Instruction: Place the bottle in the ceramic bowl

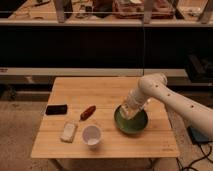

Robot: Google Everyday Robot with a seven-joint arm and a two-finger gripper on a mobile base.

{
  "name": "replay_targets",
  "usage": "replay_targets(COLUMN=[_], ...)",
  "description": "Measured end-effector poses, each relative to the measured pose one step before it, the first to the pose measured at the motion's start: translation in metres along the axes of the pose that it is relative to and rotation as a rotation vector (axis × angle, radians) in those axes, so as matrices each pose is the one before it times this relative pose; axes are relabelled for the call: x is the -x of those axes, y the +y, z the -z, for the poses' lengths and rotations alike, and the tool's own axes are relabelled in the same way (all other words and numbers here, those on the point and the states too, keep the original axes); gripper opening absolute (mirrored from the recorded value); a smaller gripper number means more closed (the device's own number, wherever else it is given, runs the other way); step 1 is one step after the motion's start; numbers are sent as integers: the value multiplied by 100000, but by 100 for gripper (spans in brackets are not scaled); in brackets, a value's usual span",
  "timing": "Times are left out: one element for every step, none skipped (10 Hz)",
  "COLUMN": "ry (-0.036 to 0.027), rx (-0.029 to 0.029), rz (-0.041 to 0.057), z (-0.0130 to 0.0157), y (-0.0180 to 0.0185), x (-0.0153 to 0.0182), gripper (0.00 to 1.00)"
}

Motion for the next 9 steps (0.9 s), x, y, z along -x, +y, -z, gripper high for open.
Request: replay_targets(ry=[-1426, -661, 612, 883, 1612, 1314, 2487, 1202, 967], rx=[445, 909, 1411, 1008, 1716, 835, 1643, 692, 839], rz=[694, 3622, 5513, 3245, 3155, 1510, 2423, 1021, 644], z=[-196, -210, -184, -106, -162, -27, -166, -92, -63], y=[445, 351, 145, 2, 176, -7, -62, -189, -299], x=[-69, 185, 281, 97, -94, -118, -198, -10, 132], gripper=[42, 52, 64, 72, 78, 80, 80, 80, 80])
